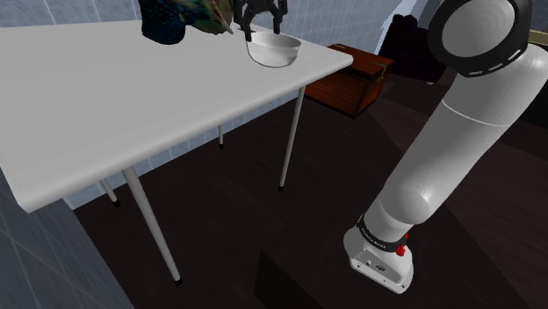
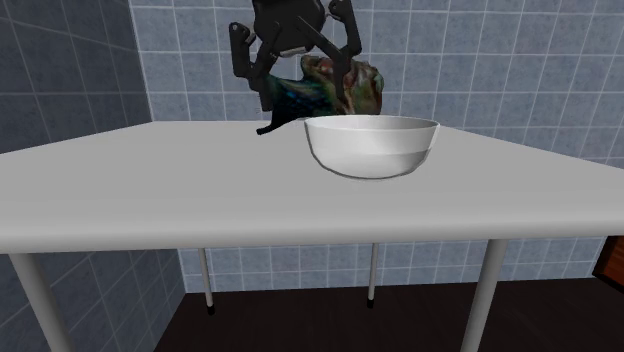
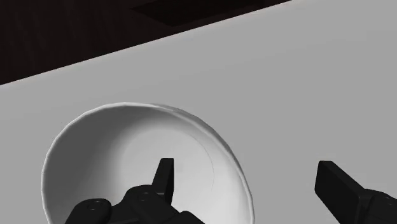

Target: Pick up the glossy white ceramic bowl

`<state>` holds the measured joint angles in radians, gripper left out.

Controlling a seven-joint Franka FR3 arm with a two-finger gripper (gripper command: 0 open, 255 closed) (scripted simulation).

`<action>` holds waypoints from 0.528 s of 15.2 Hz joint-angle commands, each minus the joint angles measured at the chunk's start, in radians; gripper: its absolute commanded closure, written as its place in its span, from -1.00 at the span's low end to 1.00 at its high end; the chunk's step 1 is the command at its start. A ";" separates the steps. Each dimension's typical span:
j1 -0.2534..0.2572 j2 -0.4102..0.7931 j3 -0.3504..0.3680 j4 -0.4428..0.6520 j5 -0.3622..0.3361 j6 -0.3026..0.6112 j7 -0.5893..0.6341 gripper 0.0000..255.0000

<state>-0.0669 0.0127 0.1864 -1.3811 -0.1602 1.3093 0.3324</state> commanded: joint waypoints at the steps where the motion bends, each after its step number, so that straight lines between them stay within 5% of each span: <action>1: 0.006 0.041 0.005 0.048 -0.015 -0.014 0.019 -1.00; 8: 0.000 -0.004 0.000 -0.101 -0.004 0.091 0.028 -1.00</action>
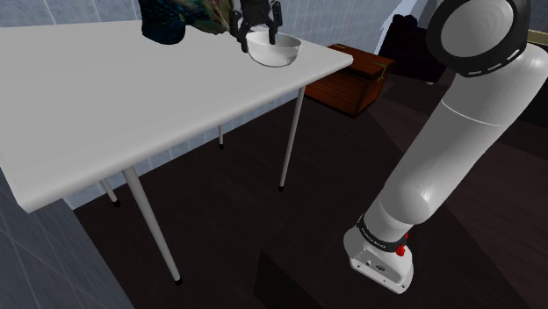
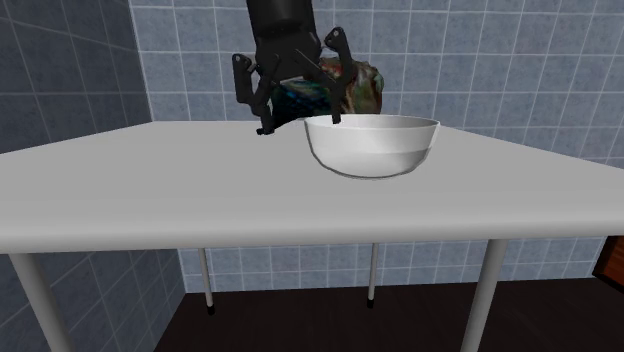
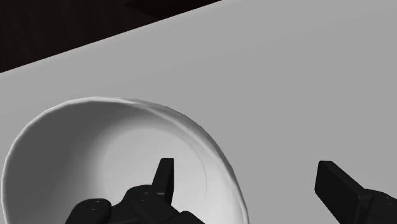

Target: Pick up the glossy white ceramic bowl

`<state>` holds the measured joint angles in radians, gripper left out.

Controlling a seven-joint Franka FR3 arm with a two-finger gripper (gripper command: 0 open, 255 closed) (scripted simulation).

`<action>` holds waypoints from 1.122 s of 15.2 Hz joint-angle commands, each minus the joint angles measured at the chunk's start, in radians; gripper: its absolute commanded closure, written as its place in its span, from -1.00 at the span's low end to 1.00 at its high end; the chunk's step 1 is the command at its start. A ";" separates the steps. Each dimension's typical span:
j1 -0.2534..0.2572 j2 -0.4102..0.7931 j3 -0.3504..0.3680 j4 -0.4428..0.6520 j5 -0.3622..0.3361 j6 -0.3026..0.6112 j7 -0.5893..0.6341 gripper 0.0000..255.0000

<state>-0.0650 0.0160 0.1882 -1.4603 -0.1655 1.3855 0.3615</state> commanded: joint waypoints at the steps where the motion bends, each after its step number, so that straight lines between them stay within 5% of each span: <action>1: -0.002 -0.008 -0.002 -0.022 0.002 0.015 -0.001 -1.00; 2: -0.002 -0.009 -0.002 -0.025 0.002 0.016 -0.001 1.00; 11: -0.002 -0.008 -0.002 -0.022 0.002 0.015 -0.001 1.00; 17: 0.003 0.033 0.002 0.113 -0.009 -0.080 -0.009 1.00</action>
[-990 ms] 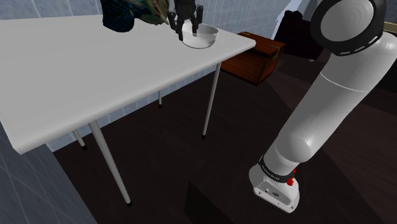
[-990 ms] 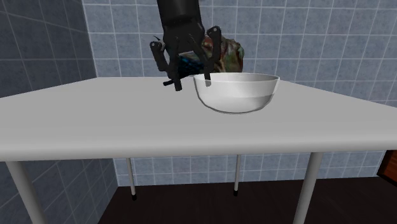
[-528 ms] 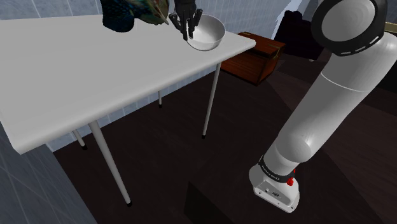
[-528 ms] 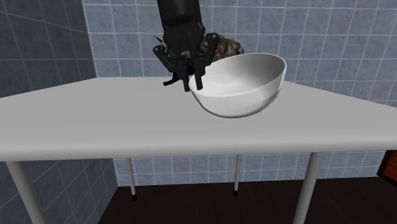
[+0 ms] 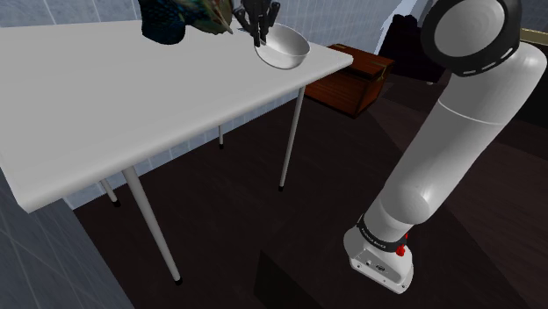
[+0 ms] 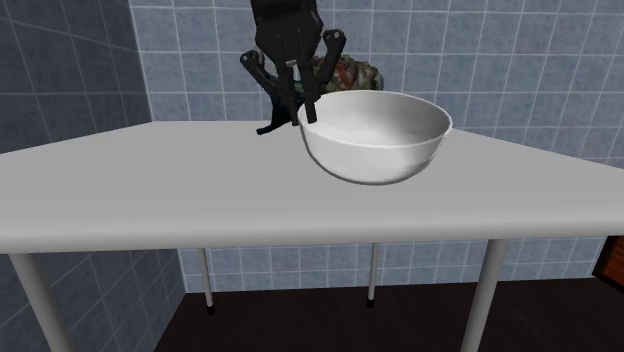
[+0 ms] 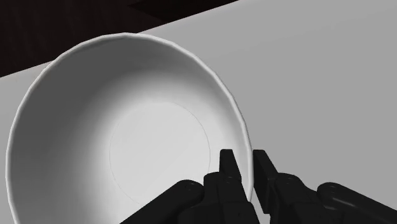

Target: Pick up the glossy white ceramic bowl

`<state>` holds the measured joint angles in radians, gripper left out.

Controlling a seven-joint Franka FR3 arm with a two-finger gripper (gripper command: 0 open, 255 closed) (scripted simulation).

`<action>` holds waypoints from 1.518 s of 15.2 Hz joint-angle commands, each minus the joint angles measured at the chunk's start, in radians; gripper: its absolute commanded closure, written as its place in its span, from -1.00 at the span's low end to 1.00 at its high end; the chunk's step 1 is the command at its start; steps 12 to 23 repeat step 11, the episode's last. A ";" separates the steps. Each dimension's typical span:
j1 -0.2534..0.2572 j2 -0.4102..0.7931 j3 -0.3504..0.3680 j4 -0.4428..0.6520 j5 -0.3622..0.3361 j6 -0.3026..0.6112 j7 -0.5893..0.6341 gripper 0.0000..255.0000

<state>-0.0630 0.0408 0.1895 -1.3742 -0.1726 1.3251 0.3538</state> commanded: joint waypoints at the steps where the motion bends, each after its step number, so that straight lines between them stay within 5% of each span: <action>1: 0.003 0.016 0.002 0.052 -0.004 -0.036 -0.003 1.00; 9: 0.019 0.106 0.010 0.290 -0.032 -0.187 -0.015 1.00; 23: 0.020 0.108 0.010 0.295 -0.033 -0.190 -0.015 1.00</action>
